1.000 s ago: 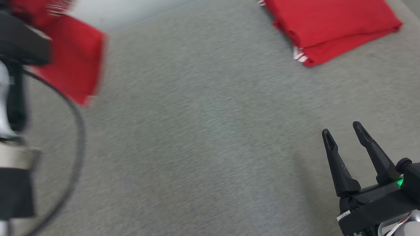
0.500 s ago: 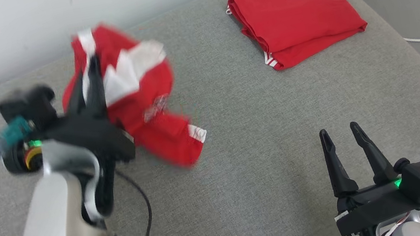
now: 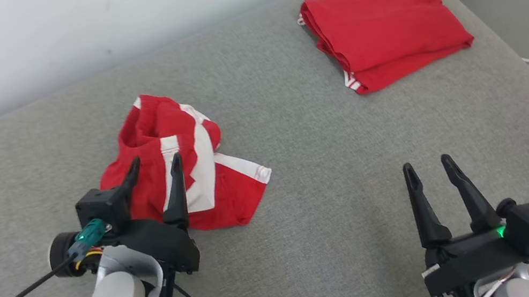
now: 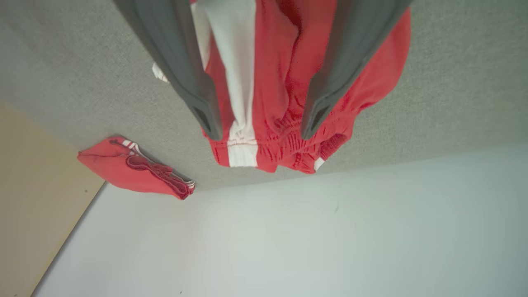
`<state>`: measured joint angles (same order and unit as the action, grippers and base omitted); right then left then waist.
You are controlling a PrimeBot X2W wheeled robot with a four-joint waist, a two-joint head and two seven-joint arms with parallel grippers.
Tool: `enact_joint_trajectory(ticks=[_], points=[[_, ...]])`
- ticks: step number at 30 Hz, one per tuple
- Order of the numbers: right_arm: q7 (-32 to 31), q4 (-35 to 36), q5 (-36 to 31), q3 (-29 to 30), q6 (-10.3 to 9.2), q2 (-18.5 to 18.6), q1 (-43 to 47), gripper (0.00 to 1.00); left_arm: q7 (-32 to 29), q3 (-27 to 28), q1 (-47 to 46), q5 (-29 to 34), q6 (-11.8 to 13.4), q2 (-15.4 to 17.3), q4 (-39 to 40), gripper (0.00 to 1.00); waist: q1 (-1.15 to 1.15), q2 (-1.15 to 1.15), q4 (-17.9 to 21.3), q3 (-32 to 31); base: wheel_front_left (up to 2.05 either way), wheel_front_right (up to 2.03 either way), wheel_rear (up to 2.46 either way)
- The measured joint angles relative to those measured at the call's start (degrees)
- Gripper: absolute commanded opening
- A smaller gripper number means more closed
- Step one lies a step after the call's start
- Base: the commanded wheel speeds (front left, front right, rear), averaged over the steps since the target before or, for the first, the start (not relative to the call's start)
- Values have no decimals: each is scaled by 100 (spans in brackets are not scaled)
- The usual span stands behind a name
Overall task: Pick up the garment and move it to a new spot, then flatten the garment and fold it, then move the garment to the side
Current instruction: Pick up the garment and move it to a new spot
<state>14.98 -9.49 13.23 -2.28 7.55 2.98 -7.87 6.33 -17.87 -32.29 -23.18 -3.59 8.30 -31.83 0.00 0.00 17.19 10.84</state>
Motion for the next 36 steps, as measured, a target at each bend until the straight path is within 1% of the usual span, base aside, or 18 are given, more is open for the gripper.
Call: enact_joint_trajectory(ticks=[4, 7, 9, 12, 13, 19, 21, 27, 30, 33, 36], points=[[0, 18, 10, 94, 0, 0, 126, 100, 520, 59, -54, -5, -53, 23, 49, 100, 0, 0, -125, -162, 0, 0, 0], [0, 30, -29, 127, 0, -1, 213, 100, 689, 93, -25, 38, -54, 105, 180, 100, 0, 0, -254, -301, 0, 0, 0], [0, 35, -71, 160, 0, -1, 252, 100, 751, 159, 89, 53, -35, 215, 283, 100, 0, 0, -351, -395, 0, 0, 0], [0, 64, -121, 247, 0, -3, 349, 100, 816, 299, 354, 101, 25, 390, 520, 100, 0, 0, -515, -524, 0, 0, 0], [0, 86, -126, 299, 0, -1, 439, 100, 838, 392, 547, 142, 60, 494, 740, 100, 0, 1, -638, -598, 0, 0, 0], [0, 110, -115, 294, 0, -3, 589, 100, 866, 838, 1355, 142, 67, 721, 1593, 100, 1, 1, -982, -790, 0, 0, 0], [0, 112, -118, 283, 0, -3, 619, 100, 870, 959, 1669, 183, 115, 767, 1836, 100, 1, 0, -1072, -851, 0, 0, 0], [0, 120, -216, 264, 0, -3, 686, 100, 870, 1267, 2468, 370, 258, 756, 2490, 100, 1, 1, -1260, -993, 0, 0, 0], [0, 122, -235, 261, 0, -3, 703, 100, 870, 1452, 2787, 404, 266, 641, 2792, 100, 1, 1, -1319, -1027, 0, 0, 0], [0, 125, -242, 268, 0, -2, 742, 100, 870, 1535, 3122, 584, 264, 554, 2904, 100, 1, 0, -1362, -1045, 0, 0, 0], [0, 121, -257, 285, 0, -4, 792, 100, 870, 1670, 3332, 611, 303, 401, 2991, 100, 1, 0, -1407, -1062, 0, 0, 0]])
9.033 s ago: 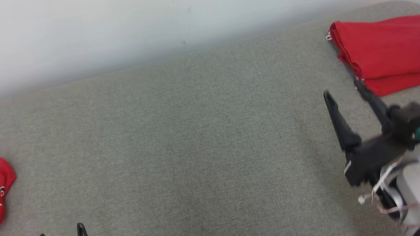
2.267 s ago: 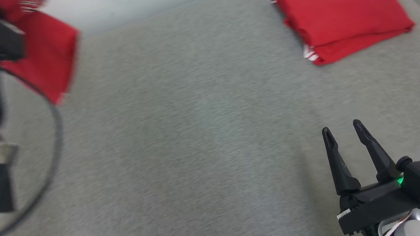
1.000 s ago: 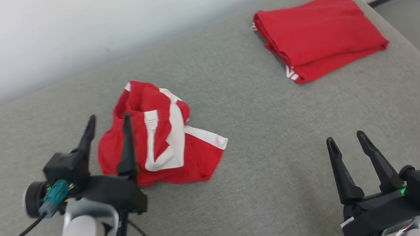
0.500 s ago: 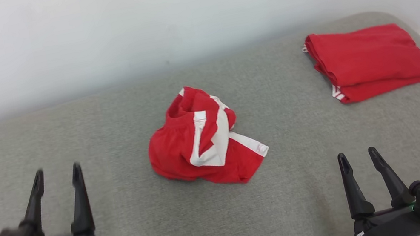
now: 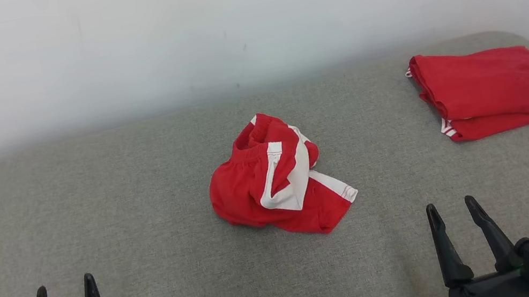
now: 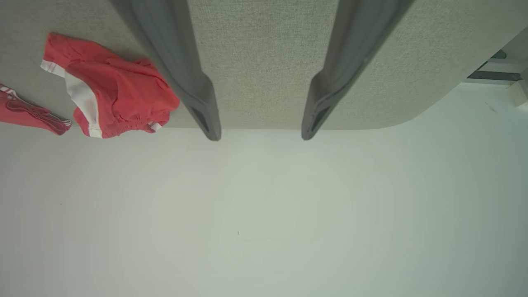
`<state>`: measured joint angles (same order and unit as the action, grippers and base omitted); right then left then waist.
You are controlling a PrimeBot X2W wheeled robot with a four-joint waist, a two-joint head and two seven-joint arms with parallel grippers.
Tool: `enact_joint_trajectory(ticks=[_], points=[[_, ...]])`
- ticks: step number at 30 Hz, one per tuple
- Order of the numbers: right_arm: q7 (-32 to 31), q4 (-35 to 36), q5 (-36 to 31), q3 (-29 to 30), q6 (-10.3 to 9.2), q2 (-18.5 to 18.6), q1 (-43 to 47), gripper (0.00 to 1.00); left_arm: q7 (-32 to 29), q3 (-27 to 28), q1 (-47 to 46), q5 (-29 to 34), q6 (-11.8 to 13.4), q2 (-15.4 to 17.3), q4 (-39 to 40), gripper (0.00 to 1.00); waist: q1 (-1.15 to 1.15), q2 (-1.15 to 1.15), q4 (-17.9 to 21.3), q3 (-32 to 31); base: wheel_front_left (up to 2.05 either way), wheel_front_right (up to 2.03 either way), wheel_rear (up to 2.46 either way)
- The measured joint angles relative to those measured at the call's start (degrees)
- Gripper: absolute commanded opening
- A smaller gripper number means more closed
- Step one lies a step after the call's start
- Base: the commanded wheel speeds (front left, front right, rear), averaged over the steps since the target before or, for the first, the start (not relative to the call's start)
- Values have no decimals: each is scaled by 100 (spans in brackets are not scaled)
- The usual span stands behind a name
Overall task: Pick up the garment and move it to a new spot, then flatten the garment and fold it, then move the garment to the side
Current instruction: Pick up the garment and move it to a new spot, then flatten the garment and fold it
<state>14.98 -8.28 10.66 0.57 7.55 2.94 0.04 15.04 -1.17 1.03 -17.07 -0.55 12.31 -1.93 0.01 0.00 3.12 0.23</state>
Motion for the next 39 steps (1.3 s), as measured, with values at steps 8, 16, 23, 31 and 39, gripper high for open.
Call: enact_joint_trajectory(ticks=[8, 16, 23, 31, 39], points=[[0, -77, -18, -5, 0, 1, 86, 100, 0, 218, 337, 177, -103, -381, 103, 100, 0, 0, -163, -41, 0, 0, 0], [0, -135, -18, -41, 0, 1, 113, 100, 0, 524, 516, 347, -219, -622, 125, 100, -1, 0, -262, -88, 0, 0, 0], [0, -175, -18, -64, 0, 1, 114, 100, 0, 628, 571, 490, -311, -742, 74, 100, -1, 0, -303, -61, 0, 0, 0], [0, -230, -18, -91, 0, 1, 113, 100, 0, 662, 571, 671, -441, -786, -30, 100, -1, 0, -292, -30, 0, 0, 0], [0, -235, -24, -96, 0, 1, 112, 100, 0, 679, 571, 784, -506, -813, -100, 100, -1, 0, -269, -19, 0, 0, 0]])
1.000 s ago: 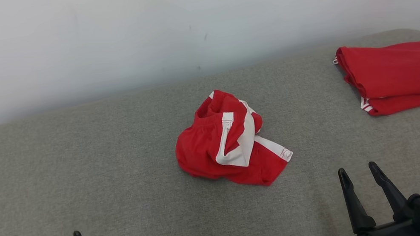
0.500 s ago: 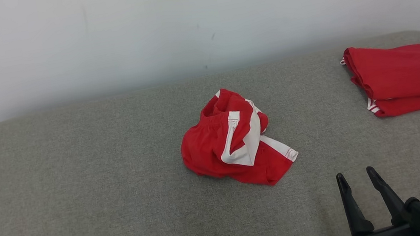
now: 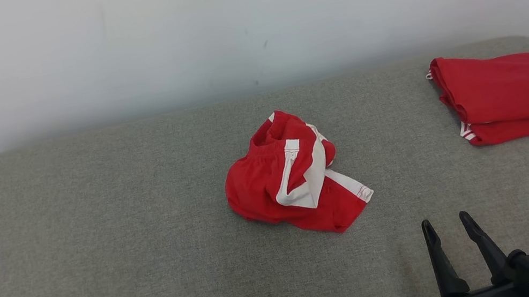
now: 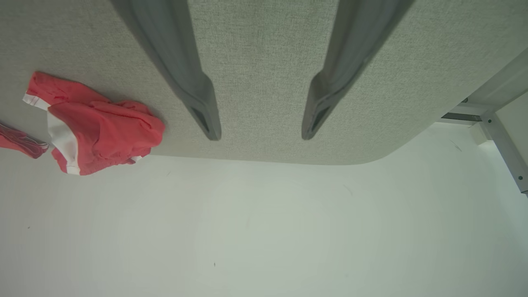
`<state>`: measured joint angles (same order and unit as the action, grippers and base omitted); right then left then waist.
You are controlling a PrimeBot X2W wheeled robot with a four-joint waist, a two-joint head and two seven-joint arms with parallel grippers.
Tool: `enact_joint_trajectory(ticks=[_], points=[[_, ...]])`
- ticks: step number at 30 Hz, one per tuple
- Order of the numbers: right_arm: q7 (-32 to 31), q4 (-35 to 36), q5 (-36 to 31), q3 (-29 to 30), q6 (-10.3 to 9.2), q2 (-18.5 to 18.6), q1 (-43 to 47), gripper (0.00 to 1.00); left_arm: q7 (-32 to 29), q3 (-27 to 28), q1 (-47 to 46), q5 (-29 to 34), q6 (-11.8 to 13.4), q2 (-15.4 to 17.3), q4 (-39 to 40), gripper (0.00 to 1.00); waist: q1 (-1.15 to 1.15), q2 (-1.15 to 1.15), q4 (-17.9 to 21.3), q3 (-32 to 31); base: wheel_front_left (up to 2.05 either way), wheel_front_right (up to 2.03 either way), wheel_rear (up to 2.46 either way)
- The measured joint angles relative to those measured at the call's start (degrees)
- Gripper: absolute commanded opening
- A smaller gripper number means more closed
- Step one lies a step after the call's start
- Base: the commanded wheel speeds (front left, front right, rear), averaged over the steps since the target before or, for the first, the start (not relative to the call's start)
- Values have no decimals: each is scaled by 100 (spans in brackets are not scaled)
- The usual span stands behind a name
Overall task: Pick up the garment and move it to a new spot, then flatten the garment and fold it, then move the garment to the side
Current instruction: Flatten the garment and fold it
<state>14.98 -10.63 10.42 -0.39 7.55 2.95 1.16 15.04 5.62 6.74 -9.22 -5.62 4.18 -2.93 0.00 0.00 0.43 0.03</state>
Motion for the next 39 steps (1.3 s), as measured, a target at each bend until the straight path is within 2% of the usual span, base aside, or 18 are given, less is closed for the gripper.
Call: enact_joint_trajectory(ticks=[25, 29, 39], points=[[0, -29, 7, -57, 0, -2, -15, 100, 0, 87, -71, 210, -85, -9, -157, 100, 0, 0, 71, -4, 0, 0, 0], [0, -35, 16, -93, 0, 0, -57, 100, 0, -53, -410, 253, -94, 10, -187, 100, 0, 0, 182, 26, 0, 0, 0], [0, -26, 75, -105, 0, 1, -266, 100, -9, -1009, -2252, 188, -159, 176, -1084, 100, 0, 0, 655, 298, 0, 0, 0]])
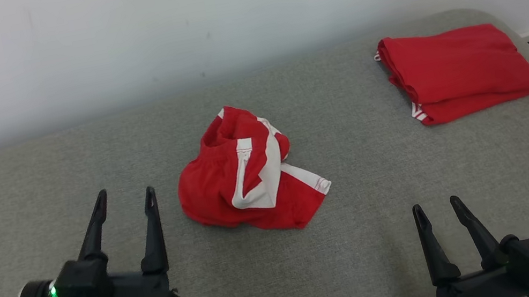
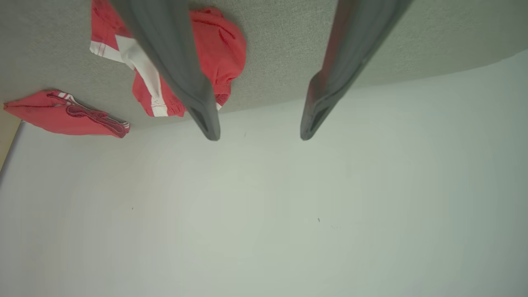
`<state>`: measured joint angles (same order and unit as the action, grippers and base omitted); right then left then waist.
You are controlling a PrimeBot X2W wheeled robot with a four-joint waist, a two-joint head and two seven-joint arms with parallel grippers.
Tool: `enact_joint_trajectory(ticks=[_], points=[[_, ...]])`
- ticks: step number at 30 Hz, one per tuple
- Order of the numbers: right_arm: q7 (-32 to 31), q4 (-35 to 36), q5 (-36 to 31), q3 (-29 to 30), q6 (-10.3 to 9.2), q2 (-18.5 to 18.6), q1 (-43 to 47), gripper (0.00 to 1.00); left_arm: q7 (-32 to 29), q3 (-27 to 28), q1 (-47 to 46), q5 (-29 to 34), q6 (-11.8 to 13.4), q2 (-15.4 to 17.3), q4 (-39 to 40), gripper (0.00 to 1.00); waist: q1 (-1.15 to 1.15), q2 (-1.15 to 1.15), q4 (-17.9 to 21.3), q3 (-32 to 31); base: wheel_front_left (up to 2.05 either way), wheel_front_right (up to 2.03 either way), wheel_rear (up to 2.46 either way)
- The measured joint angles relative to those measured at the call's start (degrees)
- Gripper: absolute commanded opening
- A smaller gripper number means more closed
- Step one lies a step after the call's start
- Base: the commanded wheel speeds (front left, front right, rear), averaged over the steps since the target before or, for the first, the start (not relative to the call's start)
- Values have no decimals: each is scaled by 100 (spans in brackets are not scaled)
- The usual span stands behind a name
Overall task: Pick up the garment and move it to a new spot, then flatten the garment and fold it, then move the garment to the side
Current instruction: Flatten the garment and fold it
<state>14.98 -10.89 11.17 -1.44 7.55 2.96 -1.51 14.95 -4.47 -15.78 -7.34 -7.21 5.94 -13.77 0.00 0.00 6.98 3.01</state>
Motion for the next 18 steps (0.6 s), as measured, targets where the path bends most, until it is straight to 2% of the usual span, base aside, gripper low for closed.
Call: enact_joint_trajectory(ticks=[6, 15, 18], points=[[0, 9, 124, 3, 0, -1, -118, 100, -46, -553, -843, -159, -25, 146, -716, 100, 0, 0, 324, 239, 0, 0, 0], [0, 0, 294, -46, 0, 0, -227, 100, -372, -1380, -1545, -374, -30, 270, -1672, 100, 0, 0, 782, 559, 0, 0, 0], [0, -12, 333, -59, 0, 0, -276, 100, -469, -1459, -1728, -387, -32, 292, -1976, 100, -1, 0, 892, 649, 0, 0, 0]])
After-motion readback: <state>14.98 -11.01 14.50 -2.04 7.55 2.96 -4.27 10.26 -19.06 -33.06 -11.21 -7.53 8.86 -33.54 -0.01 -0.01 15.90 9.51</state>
